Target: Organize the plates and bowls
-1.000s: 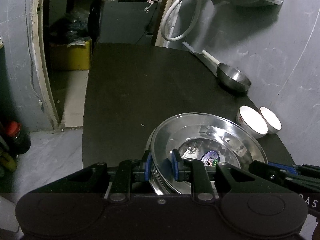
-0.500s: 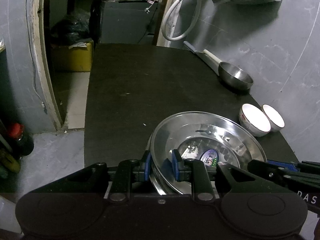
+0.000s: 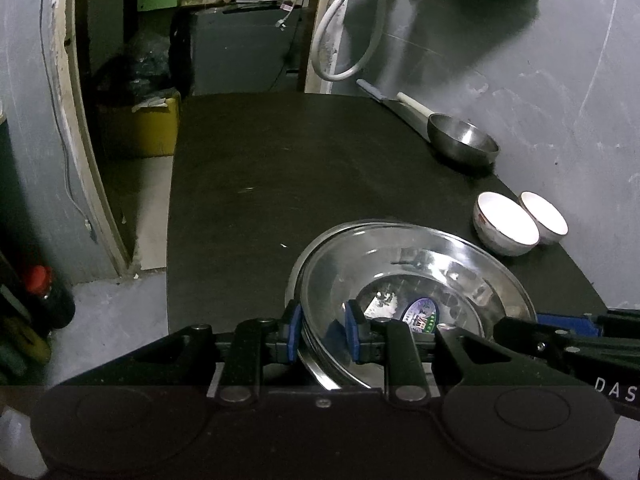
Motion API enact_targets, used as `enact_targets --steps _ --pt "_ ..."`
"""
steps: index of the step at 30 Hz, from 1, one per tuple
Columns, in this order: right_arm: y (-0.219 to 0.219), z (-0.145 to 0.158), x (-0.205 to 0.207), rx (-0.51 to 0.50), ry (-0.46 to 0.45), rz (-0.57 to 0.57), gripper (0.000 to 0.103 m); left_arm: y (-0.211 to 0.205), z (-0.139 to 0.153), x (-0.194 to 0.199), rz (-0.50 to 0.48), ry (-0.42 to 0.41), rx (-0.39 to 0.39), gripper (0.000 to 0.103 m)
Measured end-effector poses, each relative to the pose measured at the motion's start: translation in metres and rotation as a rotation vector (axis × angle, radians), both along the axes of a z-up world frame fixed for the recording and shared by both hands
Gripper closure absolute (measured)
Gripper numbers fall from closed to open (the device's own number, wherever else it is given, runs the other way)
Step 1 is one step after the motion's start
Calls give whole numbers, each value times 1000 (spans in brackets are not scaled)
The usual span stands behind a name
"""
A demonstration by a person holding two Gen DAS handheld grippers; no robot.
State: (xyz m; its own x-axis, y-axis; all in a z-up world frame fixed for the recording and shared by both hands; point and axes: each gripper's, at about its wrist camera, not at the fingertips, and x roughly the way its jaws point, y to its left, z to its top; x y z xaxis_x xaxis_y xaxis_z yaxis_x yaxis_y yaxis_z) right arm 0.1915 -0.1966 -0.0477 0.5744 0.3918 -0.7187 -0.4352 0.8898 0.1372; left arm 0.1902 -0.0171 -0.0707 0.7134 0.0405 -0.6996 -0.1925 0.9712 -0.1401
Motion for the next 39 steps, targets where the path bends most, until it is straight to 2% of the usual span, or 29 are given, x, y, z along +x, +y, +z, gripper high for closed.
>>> enact_targets --steps 12,15,19,21,23,26,28,29,33,39 --pt "9 -6 -4 -55 -26 22 61 -1 2 -2 25 -4 16 77" --pt "11 -7 -4 -72 -28 17 50 3 5 -6 38 -15 3 65" --pt "14 -5 -8 -72 -58 20 34 9 11 -13 57 -38 -20 41" --pt "15 -5 -9 -69 -63 26 30 12 15 -17 71 -53 -24 32" --pt "16 -5 -10 -67 -61 29 23 15 19 -23 85 -67 -26 18" --pt "14 -2 -16 -51 -75 25 12 22 26 -36 112 -83 -35 13" --pt "12 1 -21 -30 -90 23 1 28 28 -48 123 -82 -46 8" --pt "10 3 -23 -15 -97 22 1 30 29 -56 136 -89 -51 4" --pt "1 5 -35 27 -99 0 0 36 33 -79 157 -120 -54 2" --pt "-1 18 -59 -8 -136 -33 0 35 42 -107 153 -158 -26 1"
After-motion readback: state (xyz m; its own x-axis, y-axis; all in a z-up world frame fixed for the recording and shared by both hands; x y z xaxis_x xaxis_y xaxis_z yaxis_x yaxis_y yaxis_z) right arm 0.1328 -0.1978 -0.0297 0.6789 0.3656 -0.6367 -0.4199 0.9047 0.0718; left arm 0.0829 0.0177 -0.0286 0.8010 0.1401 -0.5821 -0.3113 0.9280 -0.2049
